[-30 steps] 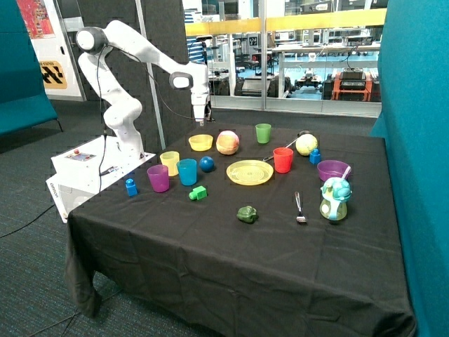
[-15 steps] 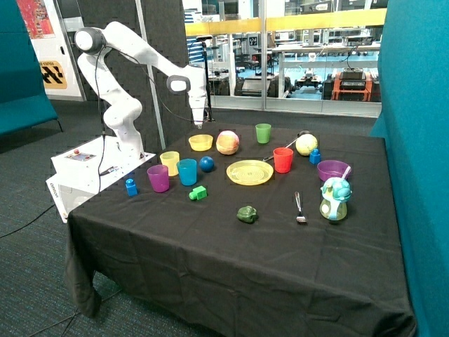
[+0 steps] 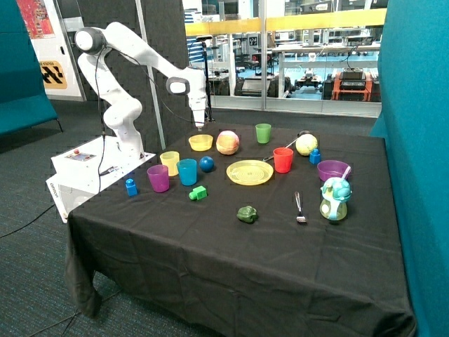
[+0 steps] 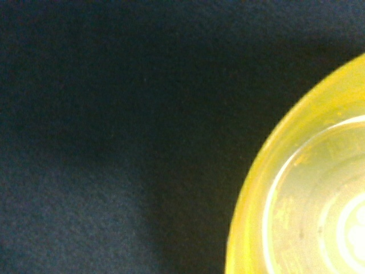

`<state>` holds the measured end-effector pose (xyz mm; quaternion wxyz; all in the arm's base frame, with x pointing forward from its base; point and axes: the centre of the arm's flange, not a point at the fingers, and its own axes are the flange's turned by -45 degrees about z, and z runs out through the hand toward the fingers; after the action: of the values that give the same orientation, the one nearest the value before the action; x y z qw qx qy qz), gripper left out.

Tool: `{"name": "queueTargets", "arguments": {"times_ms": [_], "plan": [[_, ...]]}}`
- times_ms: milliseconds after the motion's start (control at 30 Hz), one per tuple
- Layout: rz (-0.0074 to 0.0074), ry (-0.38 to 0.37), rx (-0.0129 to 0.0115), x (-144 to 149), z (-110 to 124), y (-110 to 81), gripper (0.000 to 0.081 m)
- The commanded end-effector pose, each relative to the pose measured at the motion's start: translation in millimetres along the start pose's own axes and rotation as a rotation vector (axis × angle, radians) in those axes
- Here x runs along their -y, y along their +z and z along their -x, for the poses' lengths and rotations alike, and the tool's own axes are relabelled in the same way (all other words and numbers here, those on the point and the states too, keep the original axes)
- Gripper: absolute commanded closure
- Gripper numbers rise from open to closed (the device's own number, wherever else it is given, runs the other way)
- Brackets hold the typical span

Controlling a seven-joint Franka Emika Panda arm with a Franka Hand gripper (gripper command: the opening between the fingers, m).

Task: Place the bowl on the plate and the cup in the bowl matching the color

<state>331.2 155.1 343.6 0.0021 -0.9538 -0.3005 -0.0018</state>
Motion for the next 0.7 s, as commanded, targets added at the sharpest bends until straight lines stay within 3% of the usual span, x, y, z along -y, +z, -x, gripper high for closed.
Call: {"name": "queueTargets", "arguments": {"times_ms": [0, 233, 667], "plan": [[0.0027, -0.065, 0.0049, 4.7, -3.0, 12.7, 0.0218], [0.0026, -0.108, 0.0049, 14.6, -2.3, 16.8, 0.0217], [0.0026, -0.107, 0.0049, 15.8, 7.9, 20.3, 0.0215]]}}
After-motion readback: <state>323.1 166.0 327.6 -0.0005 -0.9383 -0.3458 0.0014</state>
